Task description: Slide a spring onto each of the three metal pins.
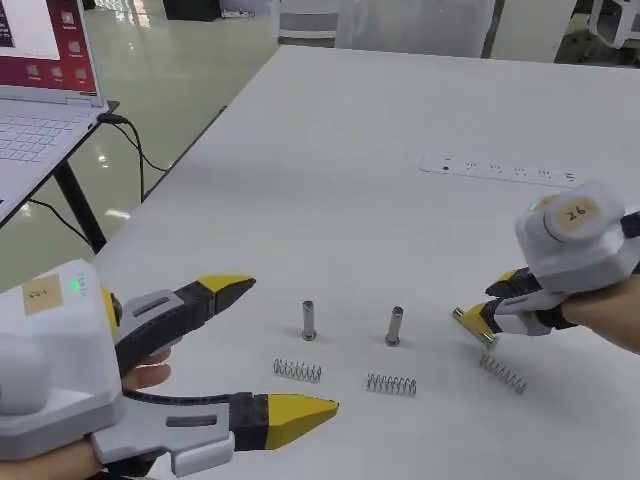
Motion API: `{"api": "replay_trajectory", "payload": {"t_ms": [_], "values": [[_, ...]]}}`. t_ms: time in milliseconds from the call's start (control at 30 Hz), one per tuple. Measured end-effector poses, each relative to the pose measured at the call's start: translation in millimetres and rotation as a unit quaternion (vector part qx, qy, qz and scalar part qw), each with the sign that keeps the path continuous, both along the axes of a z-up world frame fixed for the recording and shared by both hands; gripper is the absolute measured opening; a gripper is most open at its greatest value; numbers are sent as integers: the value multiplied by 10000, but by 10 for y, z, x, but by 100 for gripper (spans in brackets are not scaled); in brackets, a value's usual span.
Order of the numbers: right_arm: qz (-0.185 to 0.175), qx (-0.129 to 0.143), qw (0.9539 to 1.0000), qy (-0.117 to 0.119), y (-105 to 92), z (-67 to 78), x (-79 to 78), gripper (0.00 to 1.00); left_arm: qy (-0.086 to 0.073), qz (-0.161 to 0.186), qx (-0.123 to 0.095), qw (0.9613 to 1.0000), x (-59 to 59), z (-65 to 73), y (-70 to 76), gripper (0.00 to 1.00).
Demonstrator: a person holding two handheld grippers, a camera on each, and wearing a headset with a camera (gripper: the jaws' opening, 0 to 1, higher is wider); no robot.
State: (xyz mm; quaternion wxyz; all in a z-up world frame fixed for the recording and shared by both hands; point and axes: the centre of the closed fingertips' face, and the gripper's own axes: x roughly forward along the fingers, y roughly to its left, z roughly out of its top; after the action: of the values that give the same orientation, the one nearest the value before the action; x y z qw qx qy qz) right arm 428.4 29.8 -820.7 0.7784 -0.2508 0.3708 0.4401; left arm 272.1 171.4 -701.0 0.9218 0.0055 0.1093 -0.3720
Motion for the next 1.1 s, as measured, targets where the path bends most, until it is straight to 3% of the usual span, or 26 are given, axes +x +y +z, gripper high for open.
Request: {"api": "replay_trajectory", "payload": {"t_ms": [500,767,1100], "values": [[44,-611,9976,326,74,-252,89,12,40,-15,-22,10000,-3,-28,6,79],[-2,-816,9953,515,75,-312,123,9,186,-55,136,9997,-6,-119,-5,78],[7,-996,9921,758,75,-392,101,7,329,-85,155,9993,-6,-172,-7,78]]}}
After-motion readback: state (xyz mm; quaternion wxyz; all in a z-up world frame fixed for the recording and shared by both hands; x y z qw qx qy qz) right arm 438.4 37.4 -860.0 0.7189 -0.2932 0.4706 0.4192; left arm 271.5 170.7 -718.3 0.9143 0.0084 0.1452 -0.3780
